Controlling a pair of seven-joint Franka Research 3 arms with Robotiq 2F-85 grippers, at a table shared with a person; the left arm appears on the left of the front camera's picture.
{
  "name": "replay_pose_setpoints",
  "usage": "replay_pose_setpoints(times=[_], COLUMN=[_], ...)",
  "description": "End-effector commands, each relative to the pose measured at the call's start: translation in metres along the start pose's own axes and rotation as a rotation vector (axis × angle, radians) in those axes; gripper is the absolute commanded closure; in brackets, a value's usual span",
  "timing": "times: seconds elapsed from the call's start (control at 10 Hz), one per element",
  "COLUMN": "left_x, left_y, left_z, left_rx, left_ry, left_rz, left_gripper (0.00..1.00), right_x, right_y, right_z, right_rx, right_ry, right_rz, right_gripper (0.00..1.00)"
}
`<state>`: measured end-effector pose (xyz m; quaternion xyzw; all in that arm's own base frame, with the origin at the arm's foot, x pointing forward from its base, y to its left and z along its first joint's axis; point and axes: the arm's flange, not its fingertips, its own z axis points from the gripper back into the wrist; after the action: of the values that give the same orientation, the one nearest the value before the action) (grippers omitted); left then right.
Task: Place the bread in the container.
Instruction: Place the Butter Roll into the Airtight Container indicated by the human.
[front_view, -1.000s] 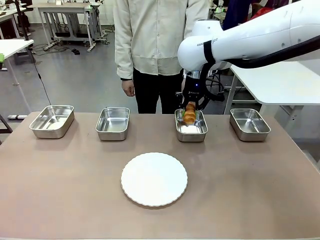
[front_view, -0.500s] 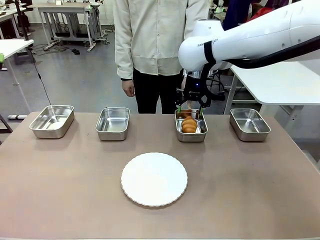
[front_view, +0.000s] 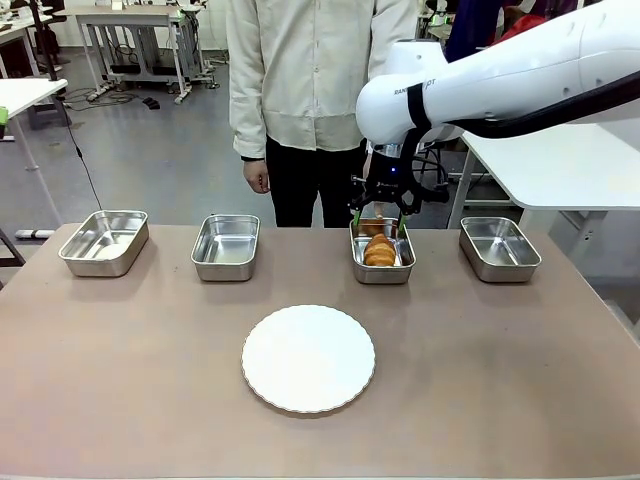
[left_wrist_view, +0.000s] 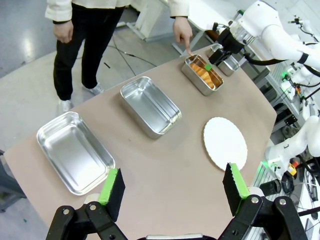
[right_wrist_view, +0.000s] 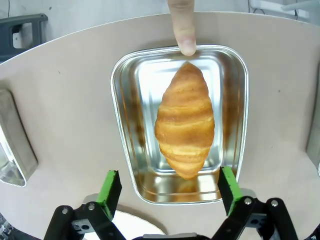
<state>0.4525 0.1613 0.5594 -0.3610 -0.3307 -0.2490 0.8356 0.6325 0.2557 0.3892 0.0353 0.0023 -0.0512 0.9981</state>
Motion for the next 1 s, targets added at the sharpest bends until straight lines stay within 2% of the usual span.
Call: replay_pose_setpoints(times=[0.0, 0.6, 0.7, 0.9], left_x=[0.0, 0.0, 0.0, 0.0], left_y=[-0.003, -0.003, -0.003, -0.003], left_z=[0.001, 0.001, 0.001, 0.001], left_rx=[-0.008, -0.008, -0.008, -0.008], left_ry=[-0.002, -0.002, -0.002, -0.002], left_rz=[-0.004, -0.004, -0.004, -0.004], left_gripper=[0.0, 0.0, 0.0, 0.0], right_x=[0.001, 0.0, -0.029, -0.089], right_y=[-0.001, 0.0, -0.005, -0.025], right_z=[0.001, 0.0, 0.025, 0.059], right_rx=[-0.003, 0.0, 0.003, -0.003], right_ry=[0.004, 0.001, -0.158, -0.301], right_rz=[0.0, 0.0, -0.015, 0.037], right_gripper=[0.0, 0.0, 0.0, 0.0])
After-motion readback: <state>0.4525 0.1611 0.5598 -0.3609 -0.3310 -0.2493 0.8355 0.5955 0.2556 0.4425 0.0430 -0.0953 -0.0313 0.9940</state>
